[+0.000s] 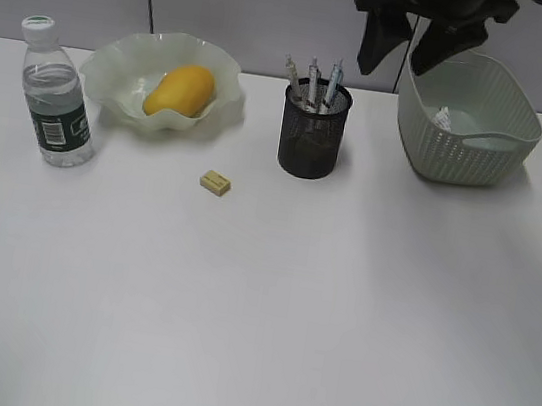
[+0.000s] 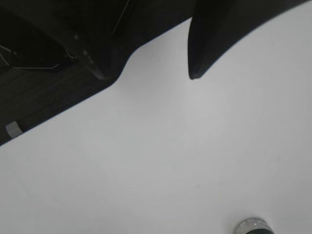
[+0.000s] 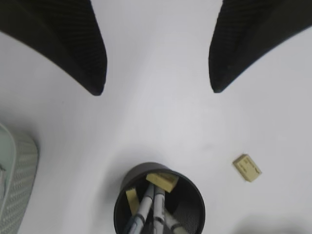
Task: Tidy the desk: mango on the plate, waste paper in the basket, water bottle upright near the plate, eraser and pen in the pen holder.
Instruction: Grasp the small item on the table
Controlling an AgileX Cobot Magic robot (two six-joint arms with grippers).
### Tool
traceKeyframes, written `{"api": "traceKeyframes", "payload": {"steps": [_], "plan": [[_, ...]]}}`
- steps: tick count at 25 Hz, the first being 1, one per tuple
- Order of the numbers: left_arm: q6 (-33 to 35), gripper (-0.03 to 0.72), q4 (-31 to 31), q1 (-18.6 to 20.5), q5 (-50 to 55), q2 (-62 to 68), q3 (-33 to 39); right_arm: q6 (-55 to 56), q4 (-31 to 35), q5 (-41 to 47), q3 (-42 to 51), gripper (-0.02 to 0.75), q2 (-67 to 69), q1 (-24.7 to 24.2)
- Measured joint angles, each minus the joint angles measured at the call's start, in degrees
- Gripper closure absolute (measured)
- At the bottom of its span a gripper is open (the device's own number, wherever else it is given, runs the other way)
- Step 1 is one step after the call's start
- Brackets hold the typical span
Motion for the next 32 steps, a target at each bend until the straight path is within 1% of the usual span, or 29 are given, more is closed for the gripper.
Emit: {"api": "traceKeyframes", "payload": {"steps": [8, 12, 16, 22, 25, 29, 32], "plan": [[0.0, 0.302, 0.0, 0.0, 0.0, 0.0, 0.0, -1.7, -1.2, 0.2, 15.8, 0.225, -16.0, 0.0], [0.0, 0.302, 0.0, 0.0, 0.0, 0.0, 0.0, -2.1, -2.9, 0.2, 24.3, 0.225, -24.4, 0.0], [0.0, 0.302, 0.0, 0.0, 0.0, 0.0, 0.0, -2.1, -3.8, 0.2, 35.5, 0.225, -33.0, 0.0], [0.0, 0.302, 0.0, 0.0, 0.0, 0.0, 0.0, -2.1, -5.9, -4.2, 54.0, 0.226, -46.1, 0.0], [0.0, 0.302, 0.0, 0.0, -0.2, 0.0, 0.0, -2.1, -6.3, -6.6, 61.7, 0.226, -52.4, 0.0], [0.0, 0.302, 0.0, 0.0, -0.5, 0.0, 0.0, -2.1, -6.3, -8.4, 69.5, 0.226, -60.4, 0.0], [0.0, 0.302, 0.0, 0.0, -0.7, 0.1, 0.0, -2.1, -6.3, -8.8, 73.3, 0.226, -65.7, 0.0]]}}
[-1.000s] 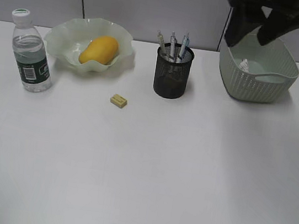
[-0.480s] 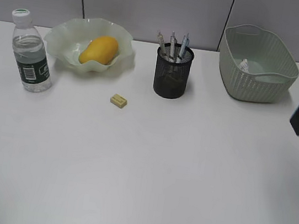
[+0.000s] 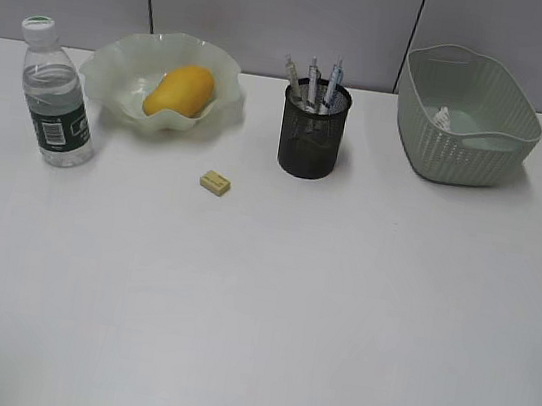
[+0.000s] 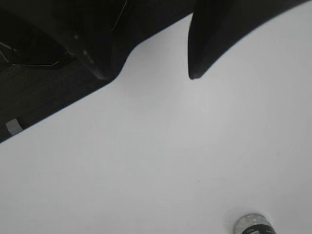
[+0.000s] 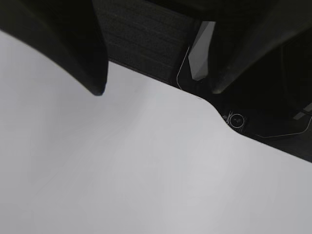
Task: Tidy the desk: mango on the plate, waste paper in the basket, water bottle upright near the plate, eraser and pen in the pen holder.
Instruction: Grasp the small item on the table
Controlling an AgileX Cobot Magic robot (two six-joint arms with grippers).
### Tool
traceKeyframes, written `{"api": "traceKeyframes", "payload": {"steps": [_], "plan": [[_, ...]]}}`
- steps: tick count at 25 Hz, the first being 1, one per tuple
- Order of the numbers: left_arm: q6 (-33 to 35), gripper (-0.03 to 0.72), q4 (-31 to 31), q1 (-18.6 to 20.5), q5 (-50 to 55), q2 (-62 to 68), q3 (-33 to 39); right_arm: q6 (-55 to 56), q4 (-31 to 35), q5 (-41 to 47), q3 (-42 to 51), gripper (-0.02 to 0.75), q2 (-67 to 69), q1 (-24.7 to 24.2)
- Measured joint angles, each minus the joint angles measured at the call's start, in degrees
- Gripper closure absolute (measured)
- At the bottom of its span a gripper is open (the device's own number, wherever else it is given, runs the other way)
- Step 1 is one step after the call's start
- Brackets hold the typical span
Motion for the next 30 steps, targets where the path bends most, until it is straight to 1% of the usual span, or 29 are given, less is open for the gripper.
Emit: {"api": "traceKeyframes", "payload": {"steps": [4, 8, 11, 14, 16, 18, 21, 24, 27, 30], "plan": [[0.0, 0.302, 0.0, 0.0, -2.4, 3.6, -0.7, 0.0, 0.0, -0.5, 3.3, 0.226, -6.5, 0.0], [0.0, 0.302, 0.0, 0.0, -10.0, 11.8, -2.9, 0.0, 0.0, -2.0, 5.4, 0.226, -12.8, 0.0], [0.0, 0.302, 0.0, 0.0, -15.5, 21.2, -5.6, 0.0, 0.0, -3.4, 7.3, 0.226, -16.5, 0.0], [0.0, 0.302, 0.0, 0.0, -18.5, 33.6, -10.0, 0.0, 0.0, -4.3, 8.9, 0.226, -19.0, 0.0], [0.0, 0.293, 0.0, 0.0, -19.2, 40.6, -14.7, 0.0, 0.0, -4.5, 9.8, 0.226, -19.8, 0.0], [0.0, 0.265, 0.0, 0.0, -19.3, 47.7, -19.6, 0.0, 0.0, -4.8, 10.2, 0.226, -20.0, 0.0], [0.0, 0.186, 0.0, 0.0, -19.5, 58.6, -28.0, 0.0, -0.3, -5.1, 10.3, 0.226, -20.0, 0.0], [0.0, 0.127, 0.0, 0.0, -17.7, 67.9, -36.9, 0.0, -0.3, -5.2, 10.3, 0.226, -20.0, 0.0], [0.7, 0.109, 0.2, 0.0, -13.9, 76.7, -46.4, 0.0, -0.3, -5.2, 10.3, 0.226, -20.0, 0.0], [3.1, 0.106, 0.3, 0.1, -8.1, 85.1, -55.2, 0.0, -0.3, -5.3, 10.3, 0.226, -20.0, 0.0]]}}
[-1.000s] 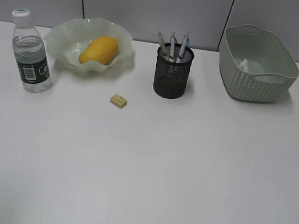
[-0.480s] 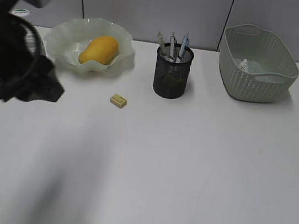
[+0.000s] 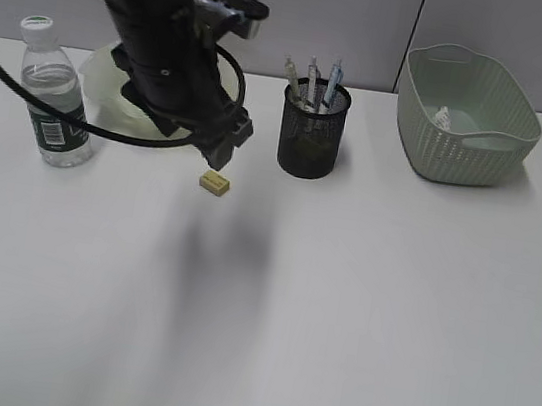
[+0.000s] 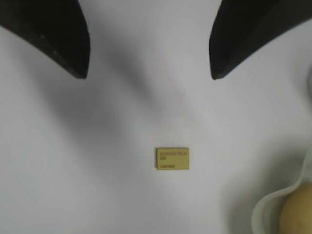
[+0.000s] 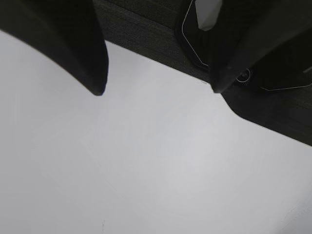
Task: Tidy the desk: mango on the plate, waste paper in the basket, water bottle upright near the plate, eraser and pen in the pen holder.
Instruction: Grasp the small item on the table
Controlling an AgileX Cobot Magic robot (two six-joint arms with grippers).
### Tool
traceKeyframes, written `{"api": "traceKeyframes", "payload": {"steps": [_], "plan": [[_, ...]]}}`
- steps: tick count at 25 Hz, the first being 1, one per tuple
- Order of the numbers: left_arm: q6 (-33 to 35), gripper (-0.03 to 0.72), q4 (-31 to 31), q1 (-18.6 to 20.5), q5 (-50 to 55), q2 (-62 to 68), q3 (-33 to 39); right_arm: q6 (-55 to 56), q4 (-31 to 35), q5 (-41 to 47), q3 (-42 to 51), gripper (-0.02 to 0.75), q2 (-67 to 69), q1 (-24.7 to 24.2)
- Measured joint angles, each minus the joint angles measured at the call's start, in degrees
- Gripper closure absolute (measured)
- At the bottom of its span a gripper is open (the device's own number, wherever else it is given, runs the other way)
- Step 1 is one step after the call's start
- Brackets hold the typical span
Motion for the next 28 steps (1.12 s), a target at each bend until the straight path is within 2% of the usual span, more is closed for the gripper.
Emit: {"api": "traceKeyframes", "payload": {"steps": [4, 11, 18, 28], "plan": [[2.5, 0.106, -0.4, 1.1, 8.6, 10.0, -11.1, 0.0, -0.1, -0.4, 0.0, 0.226, 0.0, 0.0], [2.9, 0.095, -3.7, 5.2, 11.5, 18.5, -21.1, 0.0, -0.1, -1.1, 0.0, 0.226, 0.0, 0.0], [3.0, 0.090, -6.5, 5.6, 9.5, 23.4, -25.7, 0.0, -0.1, -1.6, 0.1, 0.226, -0.1, 0.0], [3.0, 0.102, -7.1, 5.9, 8.2, 28.1, -26.0, 0.0, -0.1, -1.8, 0.1, 0.226, -0.1, 0.0]]}}
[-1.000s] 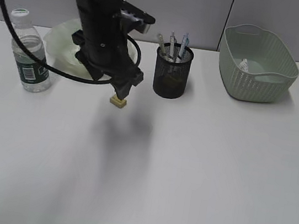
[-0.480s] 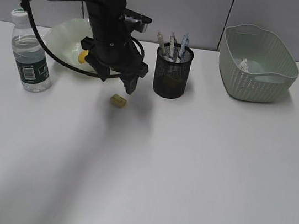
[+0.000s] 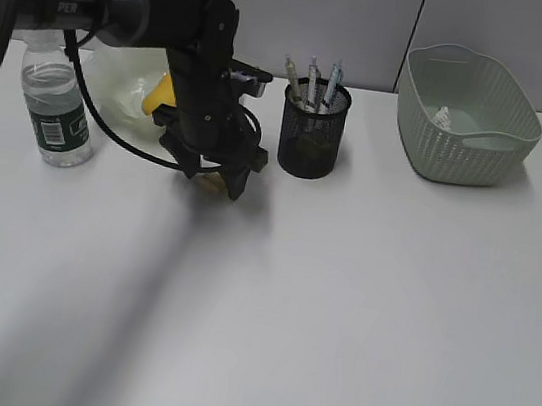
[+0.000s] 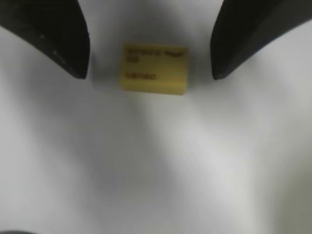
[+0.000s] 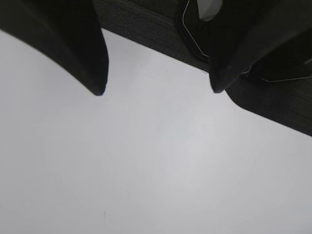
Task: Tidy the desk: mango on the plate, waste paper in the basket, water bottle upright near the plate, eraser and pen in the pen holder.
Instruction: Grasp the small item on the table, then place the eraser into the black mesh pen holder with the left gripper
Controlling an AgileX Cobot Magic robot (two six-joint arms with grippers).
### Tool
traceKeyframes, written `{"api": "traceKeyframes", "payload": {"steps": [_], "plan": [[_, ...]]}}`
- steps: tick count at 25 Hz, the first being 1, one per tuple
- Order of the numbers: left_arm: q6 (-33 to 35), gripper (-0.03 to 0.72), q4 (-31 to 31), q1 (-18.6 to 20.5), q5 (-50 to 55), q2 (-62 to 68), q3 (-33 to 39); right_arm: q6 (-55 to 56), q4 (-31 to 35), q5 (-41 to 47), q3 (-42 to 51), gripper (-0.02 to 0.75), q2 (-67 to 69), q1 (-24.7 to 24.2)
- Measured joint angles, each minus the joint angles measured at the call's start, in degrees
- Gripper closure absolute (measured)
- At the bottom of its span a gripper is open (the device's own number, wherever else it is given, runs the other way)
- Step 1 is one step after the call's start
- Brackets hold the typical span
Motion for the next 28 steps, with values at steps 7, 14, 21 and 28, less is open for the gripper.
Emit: {"api": "traceKeyframes", "payload": {"steps": [7, 14, 21, 28], "plan": [[0.0, 0.277, 0.0, 0.0, -1.2, 0.5, -0.1, 0.0, 0.0, -0.4, 0.2, 0.226, 0.0, 0.0], [0.0, 0.387, -0.1, 0.0, -0.6, 0.5, -0.1, 0.0, 0.0, -2.5, 0.6, 0.226, 0.0, 0.0], [0.0, 0.389, -0.1, 0.0, 0.8, -3.4, -0.1, 0.0, 0.0, -2.5, 0.6, 0.226, 0.0, 0.0], [0.0, 0.390, -0.9, 0.0, -1.4, -12.5, -0.1, 0.0, 0.0, -2.5, 0.6, 0.226, 0.0, 0.0]]}}
